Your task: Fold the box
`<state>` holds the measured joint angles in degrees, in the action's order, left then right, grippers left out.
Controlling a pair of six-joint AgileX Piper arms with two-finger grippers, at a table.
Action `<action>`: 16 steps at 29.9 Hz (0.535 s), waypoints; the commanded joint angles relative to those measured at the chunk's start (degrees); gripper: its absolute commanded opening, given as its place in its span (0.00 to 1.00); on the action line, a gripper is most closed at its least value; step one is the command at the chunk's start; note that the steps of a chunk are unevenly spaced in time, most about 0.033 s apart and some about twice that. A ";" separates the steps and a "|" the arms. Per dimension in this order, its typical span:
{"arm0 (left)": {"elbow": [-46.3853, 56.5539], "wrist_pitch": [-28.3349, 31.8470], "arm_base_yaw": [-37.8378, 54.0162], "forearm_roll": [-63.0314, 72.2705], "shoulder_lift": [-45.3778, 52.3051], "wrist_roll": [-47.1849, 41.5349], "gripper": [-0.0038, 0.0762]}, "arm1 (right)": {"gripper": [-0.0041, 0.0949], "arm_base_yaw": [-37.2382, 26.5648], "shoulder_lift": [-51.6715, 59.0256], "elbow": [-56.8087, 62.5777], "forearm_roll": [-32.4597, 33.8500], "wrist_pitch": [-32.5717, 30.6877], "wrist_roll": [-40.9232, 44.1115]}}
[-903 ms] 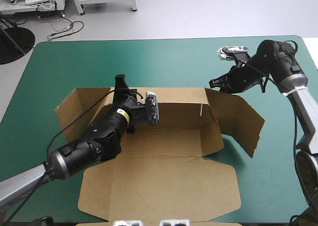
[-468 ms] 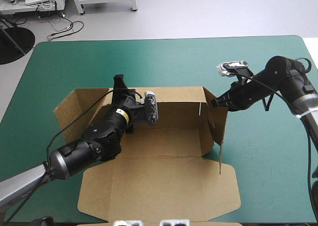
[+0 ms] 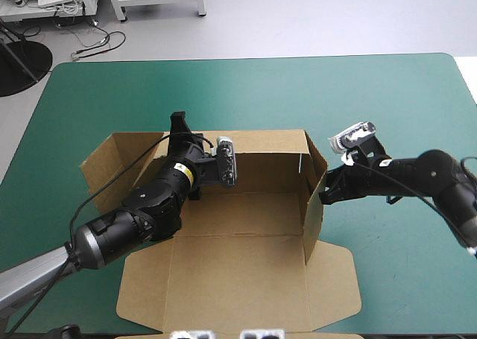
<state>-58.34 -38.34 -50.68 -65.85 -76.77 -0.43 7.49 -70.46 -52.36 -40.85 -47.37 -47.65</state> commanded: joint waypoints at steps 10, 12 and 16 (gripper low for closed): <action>-1.55 1.05 -0.28 -1.79 1.71 -0.72 0.04 | 0.02 -0.10 7.98 13.66 -22.86 9.03 -28.37; -1.55 1.05 -0.28 -1.54 1.71 -0.72 0.04 | 0.03 -0.10 7.98 14.33 -24.42 9.05 -30.18; -1.55 0.94 -0.28 -1.40 1.71 -0.45 0.04 | 0.20 -0.10 7.98 14.45 -23.23 6.87 -31.66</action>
<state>-58.34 -38.04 -50.68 -64.91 -76.77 -0.43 7.49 -63.71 -36.51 -61.85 -38.66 -77.28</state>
